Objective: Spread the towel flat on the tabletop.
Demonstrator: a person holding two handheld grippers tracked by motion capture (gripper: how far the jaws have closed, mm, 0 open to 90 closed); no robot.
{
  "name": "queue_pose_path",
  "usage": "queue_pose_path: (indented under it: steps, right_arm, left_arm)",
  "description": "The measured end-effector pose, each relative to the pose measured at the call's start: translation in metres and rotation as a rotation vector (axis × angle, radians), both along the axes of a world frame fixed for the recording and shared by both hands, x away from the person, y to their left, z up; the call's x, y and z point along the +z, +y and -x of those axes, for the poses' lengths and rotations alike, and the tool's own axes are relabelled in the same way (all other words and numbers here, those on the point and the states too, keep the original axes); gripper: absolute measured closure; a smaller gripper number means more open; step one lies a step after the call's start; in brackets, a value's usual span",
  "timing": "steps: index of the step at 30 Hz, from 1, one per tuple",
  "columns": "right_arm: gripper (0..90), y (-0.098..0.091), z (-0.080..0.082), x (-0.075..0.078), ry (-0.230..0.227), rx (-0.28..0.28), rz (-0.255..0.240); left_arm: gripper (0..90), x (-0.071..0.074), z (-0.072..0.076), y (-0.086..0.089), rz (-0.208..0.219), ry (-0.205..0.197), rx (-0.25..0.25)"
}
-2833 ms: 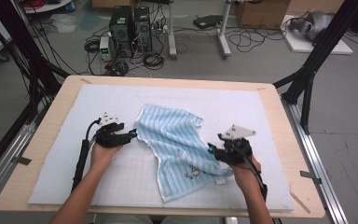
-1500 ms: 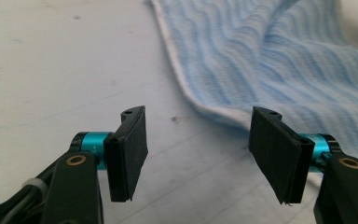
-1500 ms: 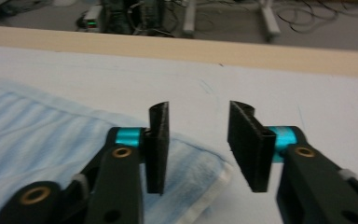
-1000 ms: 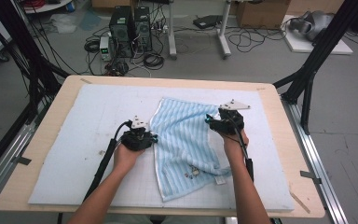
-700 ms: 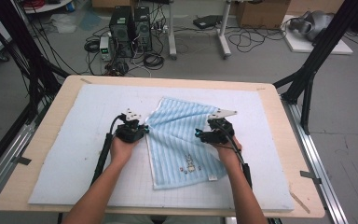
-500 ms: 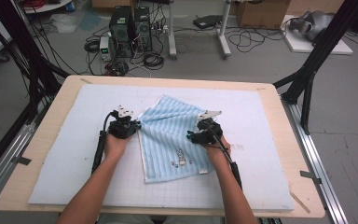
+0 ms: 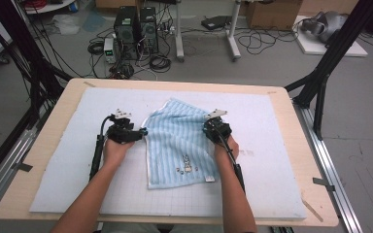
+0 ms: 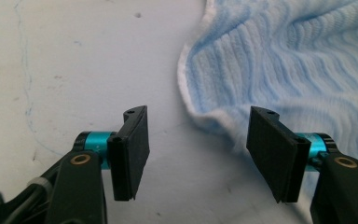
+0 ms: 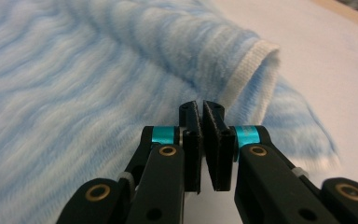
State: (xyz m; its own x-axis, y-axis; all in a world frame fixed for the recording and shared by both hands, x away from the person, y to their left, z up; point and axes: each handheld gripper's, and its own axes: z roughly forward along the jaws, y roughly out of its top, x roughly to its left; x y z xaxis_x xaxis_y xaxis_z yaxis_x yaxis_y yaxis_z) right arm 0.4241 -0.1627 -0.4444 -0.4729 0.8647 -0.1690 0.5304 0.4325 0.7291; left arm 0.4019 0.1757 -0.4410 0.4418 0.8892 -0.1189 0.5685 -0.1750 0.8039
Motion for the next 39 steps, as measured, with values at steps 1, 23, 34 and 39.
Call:
queue_pose_path:
  steps: [1, 23, 34, 39]
  right_arm:
    - [85.9, -0.003, -0.002, -0.001, -0.013, -0.032, 0.009]
    - [43.5, -0.063, 0.083, 0.038, -0.086, -0.049, -0.146]
    - [48.6, -0.066, 0.153, 0.014, -0.046, 0.060, -0.111]
    - [59.4, -0.060, 0.161, 0.003, 0.028, 0.110, -0.101]
  left_arm:
    - [38.0, 0.002, 0.002, 0.000, -0.002, -0.004, -0.014]
    - [41.9, 0.002, 0.079, -0.011, 0.126, -0.011, -0.216]
    - [52.3, -0.011, 0.116, -0.035, 0.067, 0.034, -0.287]
    - [75.7, -0.010, 0.128, -0.047, -0.056, -0.019, -0.329]
